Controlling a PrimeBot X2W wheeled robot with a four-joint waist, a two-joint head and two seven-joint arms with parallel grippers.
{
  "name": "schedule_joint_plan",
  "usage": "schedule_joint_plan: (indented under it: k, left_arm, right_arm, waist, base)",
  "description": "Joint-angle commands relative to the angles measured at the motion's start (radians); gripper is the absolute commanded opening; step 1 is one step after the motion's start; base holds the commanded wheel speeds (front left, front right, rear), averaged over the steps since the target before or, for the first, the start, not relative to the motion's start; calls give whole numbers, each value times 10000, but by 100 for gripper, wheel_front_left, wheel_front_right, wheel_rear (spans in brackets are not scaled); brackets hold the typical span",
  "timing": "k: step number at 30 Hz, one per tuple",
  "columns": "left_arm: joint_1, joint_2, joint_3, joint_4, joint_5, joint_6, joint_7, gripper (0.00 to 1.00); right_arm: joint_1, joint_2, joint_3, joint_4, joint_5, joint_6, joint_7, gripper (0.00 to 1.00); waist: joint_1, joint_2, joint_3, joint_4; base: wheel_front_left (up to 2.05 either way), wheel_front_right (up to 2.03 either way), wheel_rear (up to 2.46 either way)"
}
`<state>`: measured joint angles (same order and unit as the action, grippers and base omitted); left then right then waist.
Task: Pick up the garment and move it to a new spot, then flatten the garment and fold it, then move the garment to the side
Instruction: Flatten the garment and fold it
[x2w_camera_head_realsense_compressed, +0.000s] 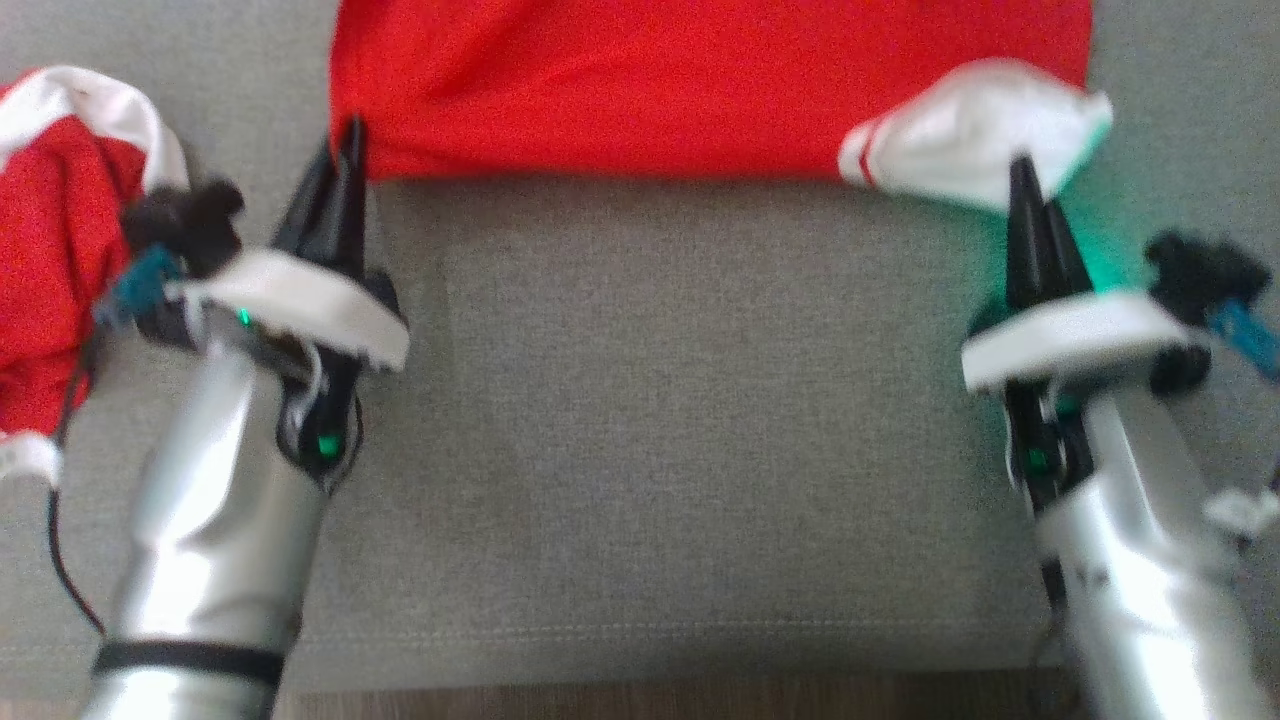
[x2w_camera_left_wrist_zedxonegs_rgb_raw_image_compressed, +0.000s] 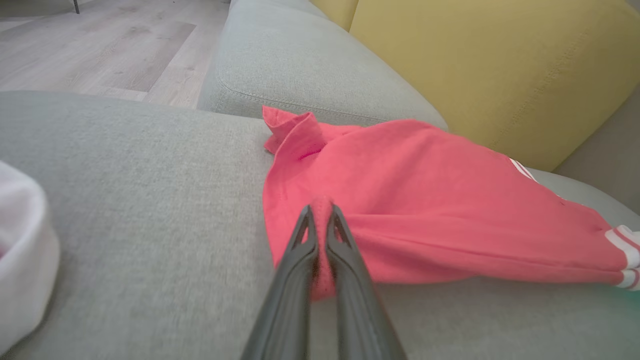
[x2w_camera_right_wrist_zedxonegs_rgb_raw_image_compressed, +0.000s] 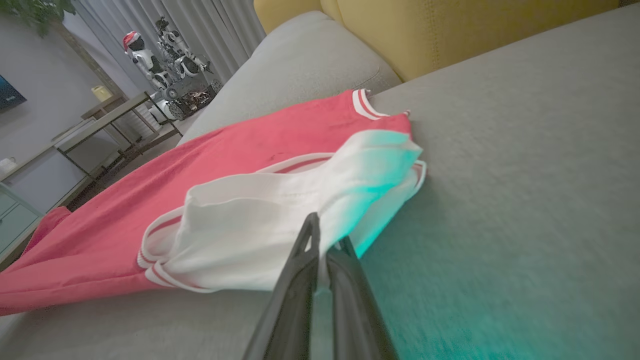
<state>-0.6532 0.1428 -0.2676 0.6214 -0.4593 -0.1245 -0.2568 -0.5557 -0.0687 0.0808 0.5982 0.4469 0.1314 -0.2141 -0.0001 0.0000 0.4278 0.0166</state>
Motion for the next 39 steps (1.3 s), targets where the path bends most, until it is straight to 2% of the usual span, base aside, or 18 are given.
schedule_joint_plan:
  k: [1, 9, 14, 17, 29, 34, 39]
  left_arm:
    - [178, 268, 403, -537, 129, -60, -49, 0]
    - [2453, 373, 624, -2136, 489, -61, -49, 0]
    - [3952, 459, 780, -3096, 712, -2, -49, 0]
    - [4816, 453, 809, -3601, 708, 196, -43, 0]
    - [6870, 550, 1027, -5508, 430, 1008, 655, 0]
    - [6952, 647, 1003, -5755, 376, 1096, 995, 0]
    - [6502, 704, 872, -5668, 245, 958, 1417, 0]
  right_arm:
    - [529, 181, 12, -793, -141, -7, 161, 0]
    - [4337, 183, -734, -4755, -45, -7, 1851, 0]
    - [5987, 184, -989, -6523, -113, -7, 2824, 0]
    - [6643, 184, -1198, -7221, -215, -7, 3279, 0]
    - [7916, 185, -1681, -8281, -236, -7, 4021, 0]
    - [7799, 185, -1747, -8120, -204, -7, 4016, 0]
    - [7078, 185, -1457, -7603, -546, -7, 4053, 0]
  waist:
    - [1, 0, -344, 78]
    - [1, 0, -1144, 109]
    - [1, 0, -1615, 50]
    - [1, 0, -1856, 19]
    - [1, 0, -2559, 44]
    - [1, 0, -2697, 76]
    - [1, 0, -2630, 127]
  base:
    - [0, 0, 0]
    - [0, 0, 0]
    - [0, 0, 0]
    - [0, 0, 0]
    - [0, 0, 0]
    - [0, 0, 0]
    - [0, 0, 0]
